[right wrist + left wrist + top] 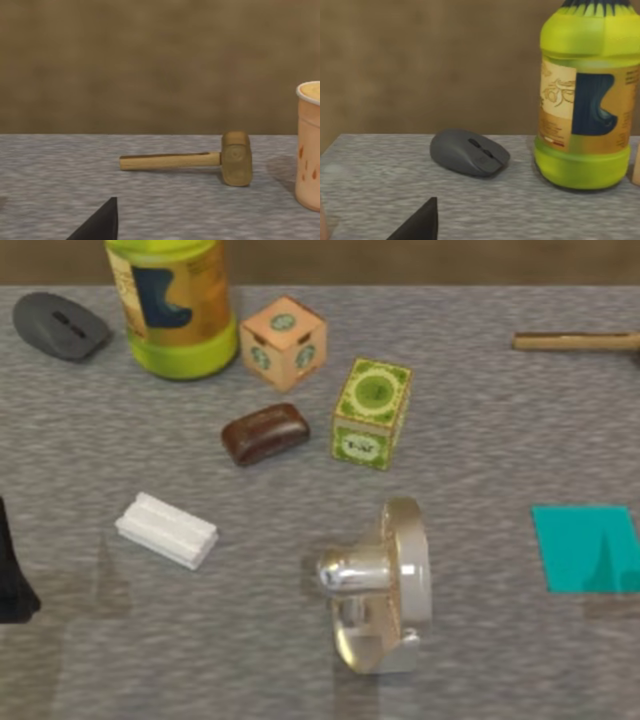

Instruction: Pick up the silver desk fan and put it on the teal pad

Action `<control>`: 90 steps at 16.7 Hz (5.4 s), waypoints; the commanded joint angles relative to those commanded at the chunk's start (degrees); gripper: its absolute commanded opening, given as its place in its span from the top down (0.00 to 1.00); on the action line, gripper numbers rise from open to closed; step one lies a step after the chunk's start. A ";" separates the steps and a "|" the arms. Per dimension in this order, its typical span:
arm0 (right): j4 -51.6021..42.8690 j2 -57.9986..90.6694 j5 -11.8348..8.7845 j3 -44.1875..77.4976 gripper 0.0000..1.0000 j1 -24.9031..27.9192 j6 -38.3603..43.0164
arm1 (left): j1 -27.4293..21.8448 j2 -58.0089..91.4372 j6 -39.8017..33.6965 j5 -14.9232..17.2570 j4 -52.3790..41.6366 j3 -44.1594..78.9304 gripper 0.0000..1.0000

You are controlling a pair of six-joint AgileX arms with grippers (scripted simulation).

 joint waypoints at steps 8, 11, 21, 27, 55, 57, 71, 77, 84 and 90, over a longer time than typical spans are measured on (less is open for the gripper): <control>-11.33 12.54 0.15 11.91 0.00 5.59 4.99 | 0.00 0.00 0.00 0.00 0.00 0.00 0.00; -21.84 26.68 0.34 24.76 0.00 10.89 10.01 | 0.00 0.00 0.00 0.00 0.00 0.00 0.00; -59.17 82.86 0.12 78.88 0.00 31.86 29.32 | 0.00 0.00 0.00 0.00 0.00 0.00 0.00; -76.99 106.83 0.10 100.18 0.00 41.12 37.58 | 0.00 0.00 0.00 0.00 0.00 0.00 0.00; -71.00 113.66 0.10 94.71 0.53 43.85 40.12 | 0.00 0.00 0.00 0.00 0.00 0.00 0.00; -71.00 113.66 0.10 94.71 0.68 43.85 40.12 | 0.00 0.00 0.00 0.00 0.00 0.00 0.00; -71.20 113.64 0.08 94.91 1.00 43.78 40.18 | 0.00 0.00 0.00 0.00 0.00 0.00 0.00; -80.85 113.81 0.09 104.65 1.00 44.17 40.16 | 0.00 0.00 0.00 0.00 0.00 0.00 0.00; -82.25 113.62 0.06 105.82 1.00 43.47 40.95 | 0.00 0.00 0.00 0.00 0.00 0.00 0.00; -82.25 110.84 -0.03 102.13 1.00 34.70 57.65 | 0.00 0.00 0.00 0.00 0.00 0.00 0.00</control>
